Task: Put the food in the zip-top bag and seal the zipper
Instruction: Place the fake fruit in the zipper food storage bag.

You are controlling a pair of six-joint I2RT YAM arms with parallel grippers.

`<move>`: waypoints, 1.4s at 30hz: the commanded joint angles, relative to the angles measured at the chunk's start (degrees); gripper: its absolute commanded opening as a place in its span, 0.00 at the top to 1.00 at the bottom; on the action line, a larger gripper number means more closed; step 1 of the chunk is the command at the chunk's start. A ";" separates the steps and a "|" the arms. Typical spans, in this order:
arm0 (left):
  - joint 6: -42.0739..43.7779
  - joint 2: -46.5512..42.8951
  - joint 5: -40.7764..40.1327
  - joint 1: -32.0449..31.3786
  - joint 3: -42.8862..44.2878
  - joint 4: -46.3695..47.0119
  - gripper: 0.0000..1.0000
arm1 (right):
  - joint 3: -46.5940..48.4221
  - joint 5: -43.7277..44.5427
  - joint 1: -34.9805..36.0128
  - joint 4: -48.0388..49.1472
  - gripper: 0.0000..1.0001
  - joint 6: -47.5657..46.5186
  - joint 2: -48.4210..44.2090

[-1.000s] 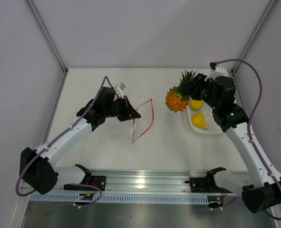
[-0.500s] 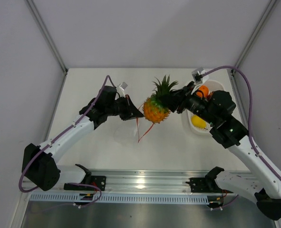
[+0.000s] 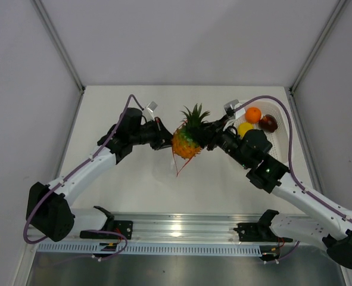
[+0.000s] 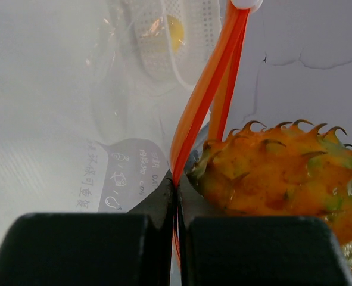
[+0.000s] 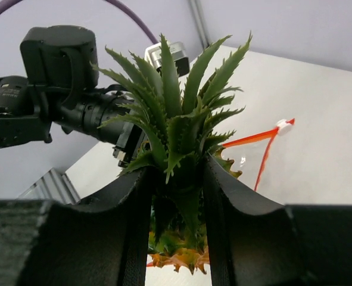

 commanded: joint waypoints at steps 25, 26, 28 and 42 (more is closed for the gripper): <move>-9.91 -2.00 6.48 0.54 -5.46 13.94 0.99 | -4.50 10.71 3.10 23.63 1.00 4.67 -0.46; -10.53 -2.09 7.27 0.54 -5.64 14.64 0.99 | -4.76 10.62 3.01 24.15 1.00 4.67 0.23; -12.37 -2.09 8.15 0.63 -6.43 17.10 0.99 | -5.63 10.71 3.10 24.94 1.00 4.84 0.50; -19.76 -1.30 10.36 0.72 -12.14 27.92 0.99 | -15.66 12.73 3.62 21.53 1.00 3.18 -5.29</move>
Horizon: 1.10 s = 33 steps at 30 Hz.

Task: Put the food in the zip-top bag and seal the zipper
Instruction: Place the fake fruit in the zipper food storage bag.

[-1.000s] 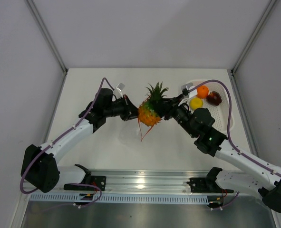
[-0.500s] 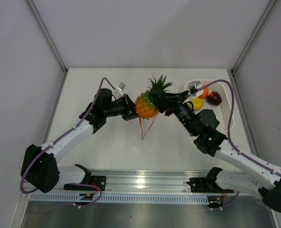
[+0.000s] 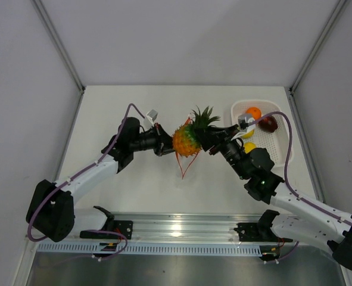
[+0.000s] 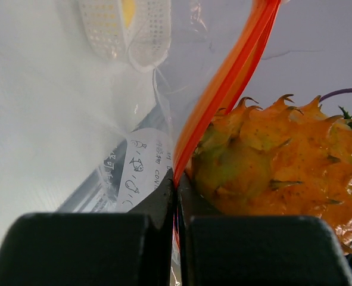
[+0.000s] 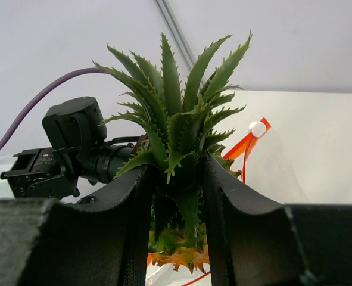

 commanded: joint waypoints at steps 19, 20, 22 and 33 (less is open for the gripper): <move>8.35 -9.43 -11.52 -0.18 2.99 -10.15 1.00 | 2.32 11.13 10.49 -18.74 1.00 -16.16 1.10; 9.49 -9.60 -13.62 -0.70 4.56 -13.13 0.99 | 2.76 12.27 11.02 -19.44 1.00 -16.70 1.45; 12.75 -10.48 -15.65 -1.15 6.42 -16.32 0.99 | 3.64 14.04 11.99 -21.11 1.00 -17.58 1.89; 15.56 -11.36 -21.10 -2.20 8.35 -21.85 0.99 | 6.45 19.40 13.74 -27.44 1.00 -19.51 2.59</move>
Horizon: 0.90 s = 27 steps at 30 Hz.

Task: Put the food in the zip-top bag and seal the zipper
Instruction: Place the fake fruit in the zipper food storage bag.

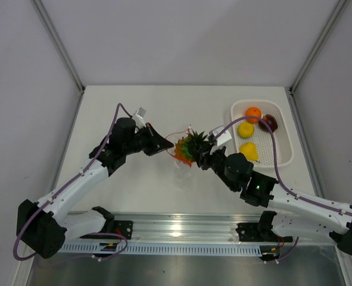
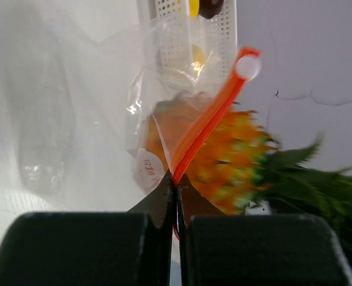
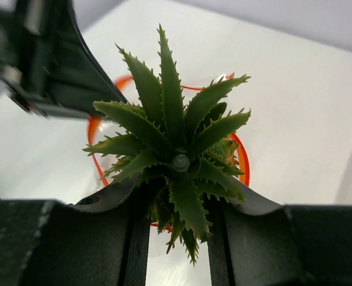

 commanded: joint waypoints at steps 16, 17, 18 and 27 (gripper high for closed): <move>1.47 -0.11 3.72 -2.01 3.88 3.79 0.99 | 10.45 -5.84 -0.66 -2.92 0.92 6.80 9.24; 1.12 -0.29 3.99 -1.93 3.61 4.49 1.00 | 10.80 -6.19 -1.54 -3.36 0.90 8.39 9.33; 0.85 -0.38 4.51 -1.93 3.26 4.76 0.99 | 10.98 -7.76 -3.63 -3.80 0.90 9.63 9.67; -6.00 0.50 10.49 -1.93 -1.48 14.94 0.99 | 9.05 -11.20 -10.24 -9.25 0.46 21.49 6.17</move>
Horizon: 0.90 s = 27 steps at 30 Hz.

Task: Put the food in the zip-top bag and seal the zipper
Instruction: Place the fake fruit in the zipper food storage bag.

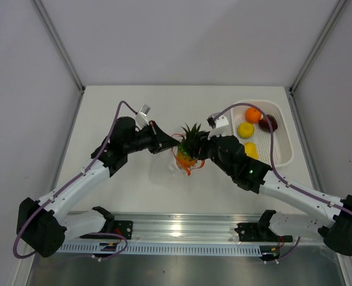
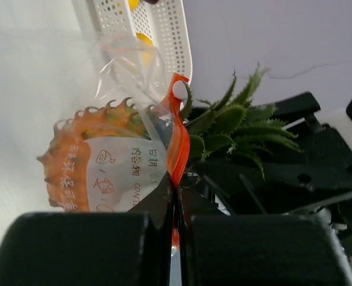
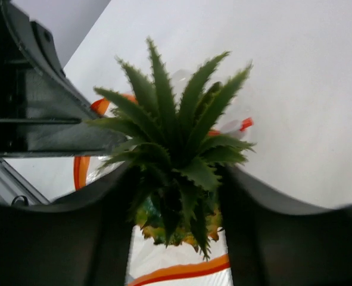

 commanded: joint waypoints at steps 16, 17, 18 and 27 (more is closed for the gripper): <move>-16.25 5.29 11.88 -0.35 -8.27 26.80 0.99 | 13.46 -11.74 -12.48 -28.98 0.19 9.65 -8.79; -16.34 5.29 11.97 -0.35 -8.19 26.80 0.99 | 13.72 -10.87 -13.53 -30.66 0.21 10.44 -9.49; -16.34 5.47 12.23 -0.35 -8.01 26.97 0.99 | 13.64 -10.86 -14.67 -31.99 0.22 10.88 -10.11; -16.61 5.38 12.68 -0.35 -7.92 27.32 0.99 | -3.02 -25.26 -31.47 -31.15 0.40 12.90 -16.35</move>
